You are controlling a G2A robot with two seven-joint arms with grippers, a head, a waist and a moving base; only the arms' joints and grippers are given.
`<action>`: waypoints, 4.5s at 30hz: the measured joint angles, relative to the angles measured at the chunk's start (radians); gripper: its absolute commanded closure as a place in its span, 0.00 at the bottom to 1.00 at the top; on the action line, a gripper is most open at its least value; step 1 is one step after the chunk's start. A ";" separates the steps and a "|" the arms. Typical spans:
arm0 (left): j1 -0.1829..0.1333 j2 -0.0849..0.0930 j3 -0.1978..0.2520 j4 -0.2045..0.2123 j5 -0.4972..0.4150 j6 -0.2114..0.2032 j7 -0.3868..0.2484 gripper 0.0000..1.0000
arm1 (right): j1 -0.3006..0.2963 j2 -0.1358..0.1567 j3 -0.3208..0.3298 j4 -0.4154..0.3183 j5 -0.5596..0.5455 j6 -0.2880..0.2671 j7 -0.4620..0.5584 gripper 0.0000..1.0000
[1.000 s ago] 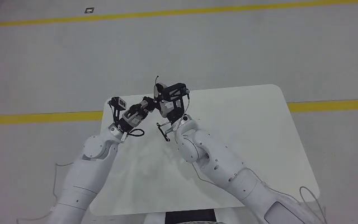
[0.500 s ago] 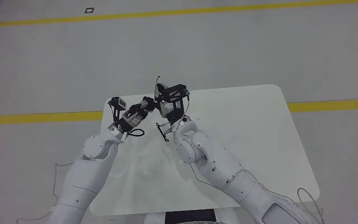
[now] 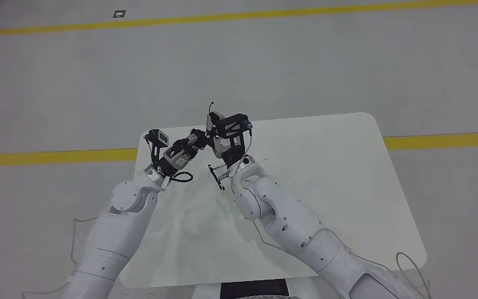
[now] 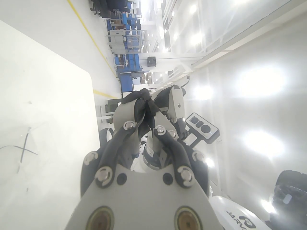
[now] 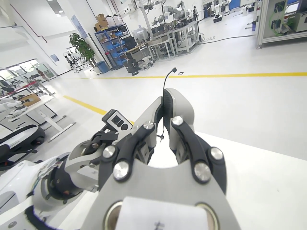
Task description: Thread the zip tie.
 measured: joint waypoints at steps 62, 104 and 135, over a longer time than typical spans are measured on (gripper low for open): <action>0.000 0.000 0.000 0.000 0.000 0.000 0.000 1.00 | -0.020 -0.084 0.047 0.064 -0.100 -0.013 0.014 1.00; 0.007 -0.001 0.004 -0.018 0.016 0.016 0.006 1.00 | -0.057 -0.118 0.089 0.062 -0.124 -0.005 0.017 1.00; 0.005 -0.012 0.000 -0.024 -0.009 0.000 0.033 1.00 | -0.078 -0.134 0.103 0.052 -0.148 -0.024 0.014 1.00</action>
